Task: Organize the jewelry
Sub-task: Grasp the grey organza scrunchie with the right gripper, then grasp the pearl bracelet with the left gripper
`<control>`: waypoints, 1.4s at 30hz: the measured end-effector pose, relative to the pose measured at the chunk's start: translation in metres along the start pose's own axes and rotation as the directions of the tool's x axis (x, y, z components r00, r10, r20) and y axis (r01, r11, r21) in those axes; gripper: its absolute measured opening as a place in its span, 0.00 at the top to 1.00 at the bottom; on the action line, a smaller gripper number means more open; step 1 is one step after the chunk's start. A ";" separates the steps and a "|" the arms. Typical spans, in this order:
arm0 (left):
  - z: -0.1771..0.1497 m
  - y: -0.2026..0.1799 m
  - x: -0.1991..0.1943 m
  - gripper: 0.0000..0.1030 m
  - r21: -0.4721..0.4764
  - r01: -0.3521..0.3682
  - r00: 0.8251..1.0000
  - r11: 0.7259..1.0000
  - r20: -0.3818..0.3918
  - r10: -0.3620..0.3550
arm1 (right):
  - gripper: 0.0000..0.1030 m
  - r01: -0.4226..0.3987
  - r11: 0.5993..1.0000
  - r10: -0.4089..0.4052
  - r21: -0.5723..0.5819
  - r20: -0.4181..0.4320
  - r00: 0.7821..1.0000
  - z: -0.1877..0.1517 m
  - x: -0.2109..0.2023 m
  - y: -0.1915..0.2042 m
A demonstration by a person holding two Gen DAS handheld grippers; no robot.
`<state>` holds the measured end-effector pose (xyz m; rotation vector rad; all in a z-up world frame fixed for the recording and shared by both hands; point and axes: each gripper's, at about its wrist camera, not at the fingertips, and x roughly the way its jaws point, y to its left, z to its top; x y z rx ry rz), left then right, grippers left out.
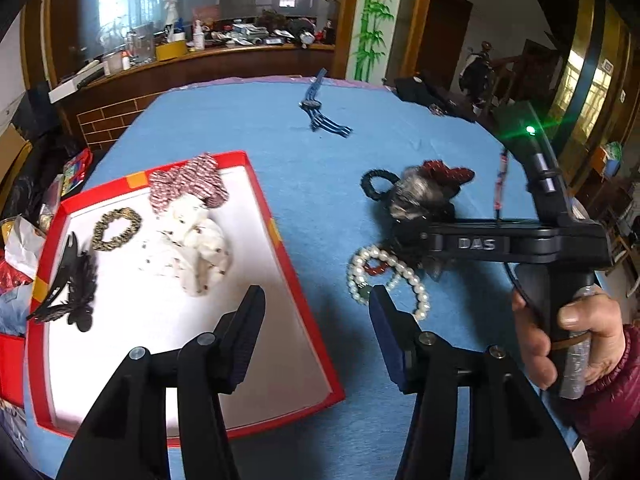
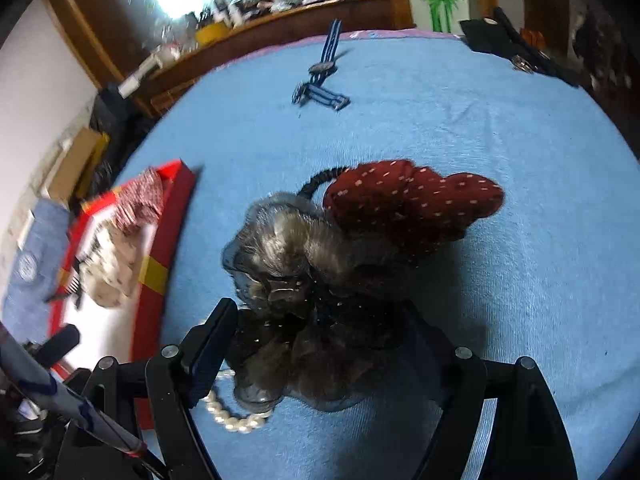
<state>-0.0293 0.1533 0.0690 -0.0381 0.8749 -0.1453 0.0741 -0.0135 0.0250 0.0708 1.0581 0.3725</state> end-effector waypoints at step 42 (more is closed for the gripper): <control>0.013 -0.055 0.056 0.92 0.068 0.034 0.999 0.997 -0.033 -0.032 | 0.70 -0.176 0.982 0.163 0.062 0.183 0.970 -0.003 -0.071 -0.049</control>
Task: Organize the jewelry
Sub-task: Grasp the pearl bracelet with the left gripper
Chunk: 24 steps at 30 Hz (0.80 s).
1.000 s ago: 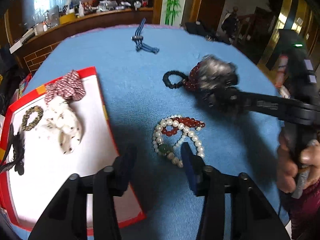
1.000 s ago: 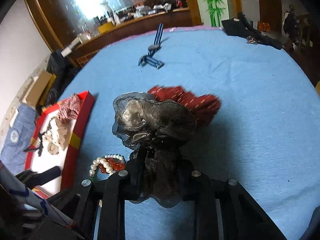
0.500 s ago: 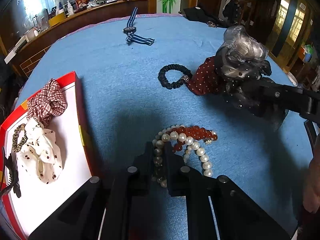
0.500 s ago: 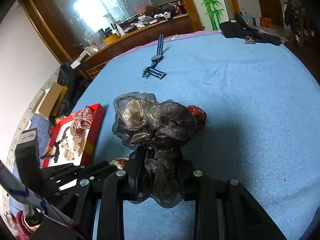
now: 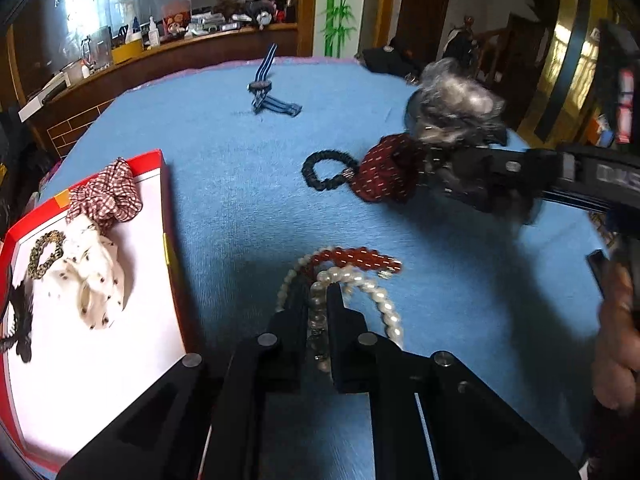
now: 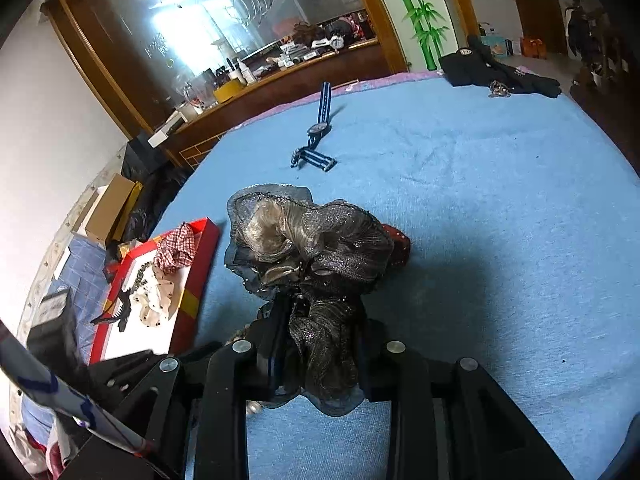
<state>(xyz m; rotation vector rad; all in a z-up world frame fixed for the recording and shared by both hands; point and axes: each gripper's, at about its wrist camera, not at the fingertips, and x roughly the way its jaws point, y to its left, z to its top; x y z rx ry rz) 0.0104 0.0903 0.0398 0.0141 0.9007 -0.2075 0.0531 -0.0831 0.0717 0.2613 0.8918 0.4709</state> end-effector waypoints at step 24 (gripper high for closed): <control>0.000 -0.019 -0.079 0.92 -0.035 0.064 0.982 0.997 0.178 -0.057 | 0.70 0.008 0.994 0.004 -0.106 0.112 0.994 -0.029 -0.039 0.010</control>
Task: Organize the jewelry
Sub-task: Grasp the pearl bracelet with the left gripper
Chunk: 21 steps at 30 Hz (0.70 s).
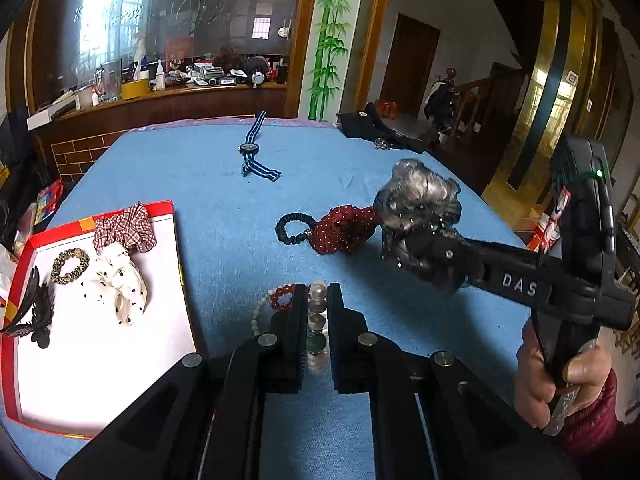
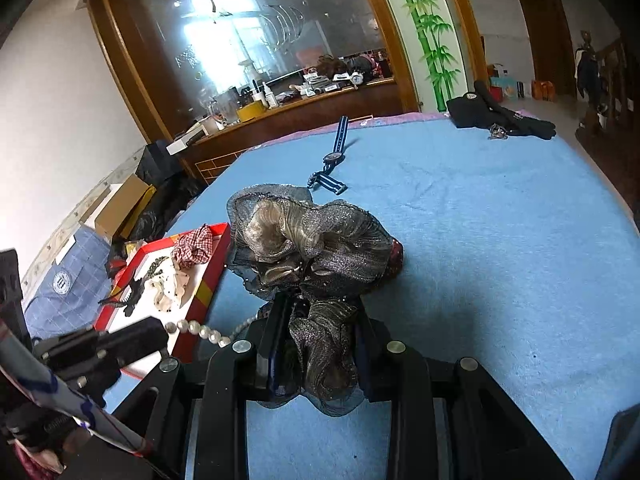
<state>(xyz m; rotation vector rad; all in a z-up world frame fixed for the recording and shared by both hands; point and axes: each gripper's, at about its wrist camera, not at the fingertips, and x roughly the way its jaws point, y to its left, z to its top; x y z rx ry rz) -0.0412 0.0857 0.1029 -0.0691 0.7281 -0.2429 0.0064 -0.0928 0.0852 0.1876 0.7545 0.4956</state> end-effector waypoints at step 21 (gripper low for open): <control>-0.008 0.002 -0.019 0.92 -0.013 -0.042 0.999 0.999 0.019 0.042 | 0.70 -0.035 0.998 0.036 -0.051 0.018 0.999 -0.010 -0.003 0.007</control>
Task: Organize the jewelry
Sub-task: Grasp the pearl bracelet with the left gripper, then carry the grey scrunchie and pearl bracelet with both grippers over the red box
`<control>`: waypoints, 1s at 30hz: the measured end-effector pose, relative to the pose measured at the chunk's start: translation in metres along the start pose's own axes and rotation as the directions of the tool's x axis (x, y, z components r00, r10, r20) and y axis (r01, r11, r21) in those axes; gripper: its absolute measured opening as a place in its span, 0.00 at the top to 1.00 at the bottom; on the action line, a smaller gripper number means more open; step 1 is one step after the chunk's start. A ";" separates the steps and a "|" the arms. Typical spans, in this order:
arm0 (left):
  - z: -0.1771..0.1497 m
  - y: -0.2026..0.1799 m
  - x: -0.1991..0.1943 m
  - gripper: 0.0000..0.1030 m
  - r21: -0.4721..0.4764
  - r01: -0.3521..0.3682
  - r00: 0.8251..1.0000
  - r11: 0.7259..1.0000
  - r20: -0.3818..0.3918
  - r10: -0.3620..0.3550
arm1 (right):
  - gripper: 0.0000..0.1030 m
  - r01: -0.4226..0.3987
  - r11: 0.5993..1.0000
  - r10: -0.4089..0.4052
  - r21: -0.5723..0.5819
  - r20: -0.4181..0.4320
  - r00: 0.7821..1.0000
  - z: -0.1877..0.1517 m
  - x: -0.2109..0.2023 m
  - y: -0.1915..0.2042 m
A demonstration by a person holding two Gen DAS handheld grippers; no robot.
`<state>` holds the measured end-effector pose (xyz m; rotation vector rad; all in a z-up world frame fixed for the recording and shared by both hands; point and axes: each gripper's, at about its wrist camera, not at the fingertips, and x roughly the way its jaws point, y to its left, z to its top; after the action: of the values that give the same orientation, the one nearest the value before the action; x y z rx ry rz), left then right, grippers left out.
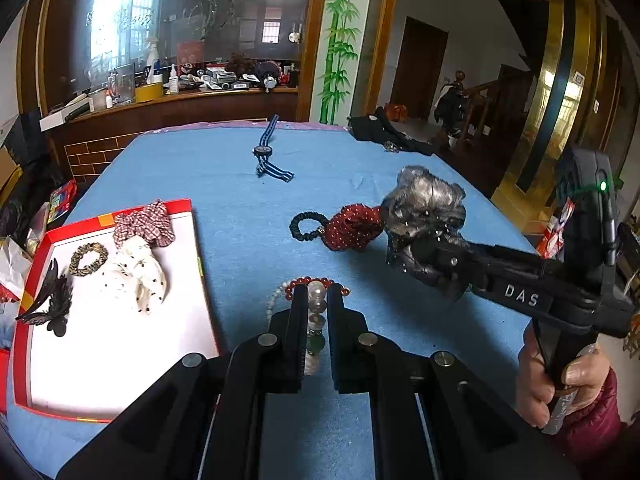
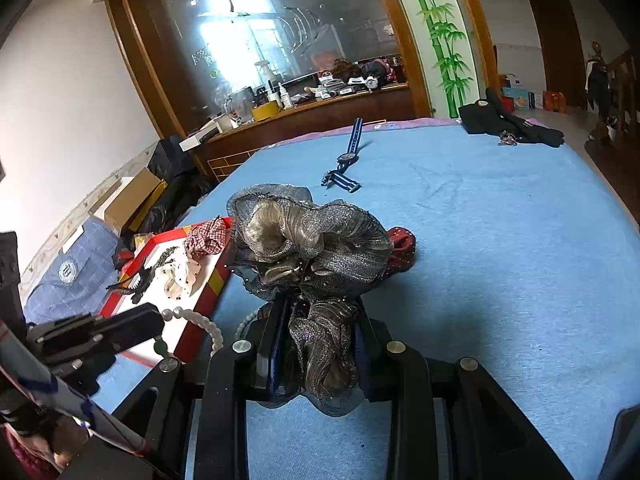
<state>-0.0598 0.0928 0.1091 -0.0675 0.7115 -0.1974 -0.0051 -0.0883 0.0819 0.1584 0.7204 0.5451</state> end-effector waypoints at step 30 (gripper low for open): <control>0.004 0.122 -0.072 0.92 -0.160 -0.104 0.990 0.982 0.075 0.117 | 0.69 -0.207 0.976 0.196 -0.070 -0.131 0.972 -0.011 0.009 0.128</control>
<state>-0.0913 0.2269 0.1432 -0.1839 0.6436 -0.0322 -0.0601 0.0247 0.1091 0.1220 0.8055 0.7834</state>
